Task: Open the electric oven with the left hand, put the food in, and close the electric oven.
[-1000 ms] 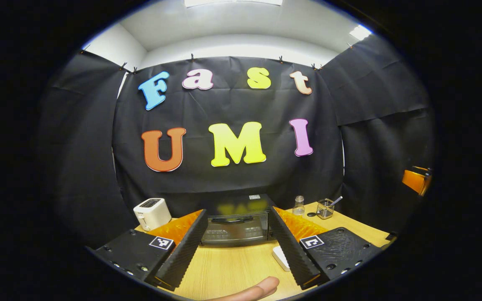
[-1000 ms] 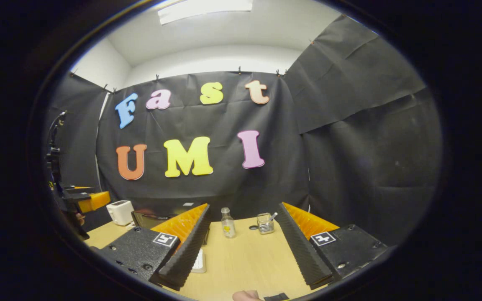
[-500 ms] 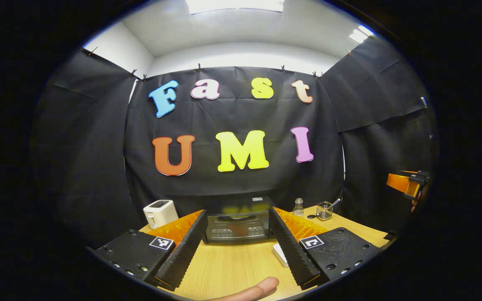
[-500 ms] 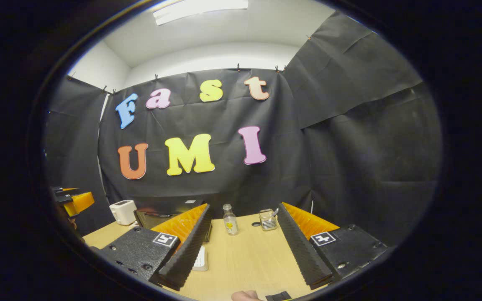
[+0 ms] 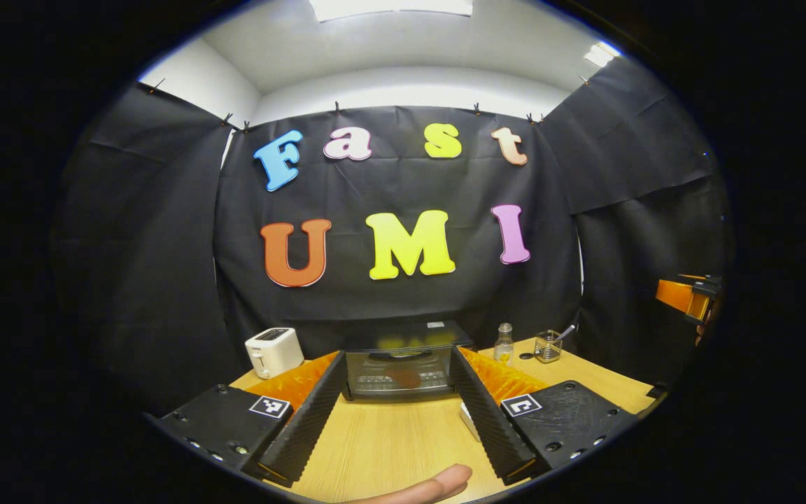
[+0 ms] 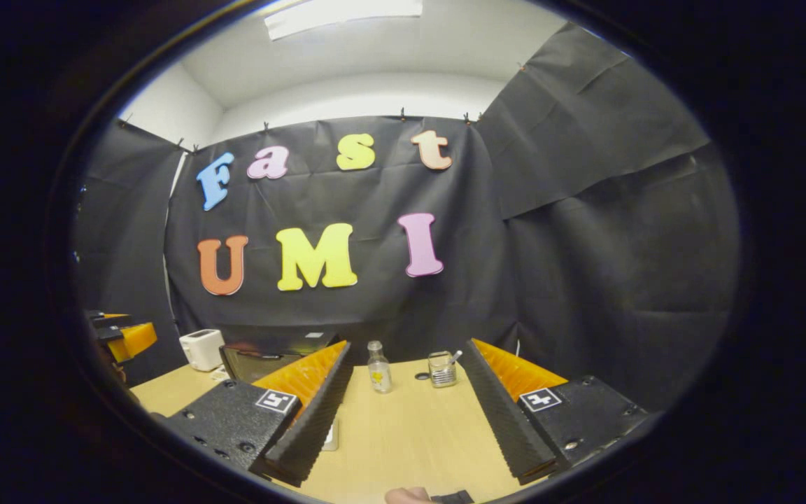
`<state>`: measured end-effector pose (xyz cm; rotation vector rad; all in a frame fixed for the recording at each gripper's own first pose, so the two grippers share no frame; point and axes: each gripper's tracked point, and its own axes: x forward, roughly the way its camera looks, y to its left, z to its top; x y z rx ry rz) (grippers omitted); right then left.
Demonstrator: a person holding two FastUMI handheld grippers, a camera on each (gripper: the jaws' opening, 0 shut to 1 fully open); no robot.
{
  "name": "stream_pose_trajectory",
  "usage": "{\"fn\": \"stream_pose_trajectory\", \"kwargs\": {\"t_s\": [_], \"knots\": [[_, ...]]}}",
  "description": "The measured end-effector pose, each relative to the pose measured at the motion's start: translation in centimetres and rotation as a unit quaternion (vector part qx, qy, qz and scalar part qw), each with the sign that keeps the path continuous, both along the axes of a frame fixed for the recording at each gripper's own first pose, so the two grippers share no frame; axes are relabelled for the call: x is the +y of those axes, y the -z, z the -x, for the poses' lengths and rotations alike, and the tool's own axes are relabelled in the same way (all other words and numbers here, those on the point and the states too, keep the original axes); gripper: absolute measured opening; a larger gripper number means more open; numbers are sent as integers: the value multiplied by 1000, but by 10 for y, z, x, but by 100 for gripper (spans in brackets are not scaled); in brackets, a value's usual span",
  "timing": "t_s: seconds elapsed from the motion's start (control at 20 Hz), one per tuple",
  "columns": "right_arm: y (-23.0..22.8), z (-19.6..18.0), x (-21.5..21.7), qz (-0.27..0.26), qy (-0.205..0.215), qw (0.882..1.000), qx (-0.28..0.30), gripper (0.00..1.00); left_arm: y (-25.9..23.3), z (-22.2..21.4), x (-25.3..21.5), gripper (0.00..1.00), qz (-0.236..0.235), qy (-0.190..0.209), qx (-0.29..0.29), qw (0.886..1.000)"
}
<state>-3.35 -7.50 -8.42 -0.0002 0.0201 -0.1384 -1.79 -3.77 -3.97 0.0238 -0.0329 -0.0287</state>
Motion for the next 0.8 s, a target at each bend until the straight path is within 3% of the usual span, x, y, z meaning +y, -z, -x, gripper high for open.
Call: {"fn": "stream_pose_trajectory", "kwargs": {"t_s": [0.05,0.15,0.2,0.25,0.3,0.35,0.4,0.8], "knots": [[1,-1,2,3,-3,1000,2,100,1,2,2,94,2,-2,0,1000],[1,-3,9,10,-13,1000,5,96,2,4,9,94,3,-10,3,1000],[0,-5,13,12,-18,1000,4,100,3,5,12,94,4,-13,5,1000],[-1,-6,15,12,-20,1000,4,96,3,6,14,94,5,-15,7,1000],[-3,-7,18,10,-22,1000,2,100,4,7,17,94,6,-17,9,1000],[-4,-7,24,9,-26,1000,1,96,5,8,20,94,8,-18,10,1000],[-5,-6,29,8,-31,999,-1,100,4,10,21,94,8,-18,9,1000],[0,-4,60,17,-59,998,4,100,1,27,33,94,31,-24,0,999]]}}
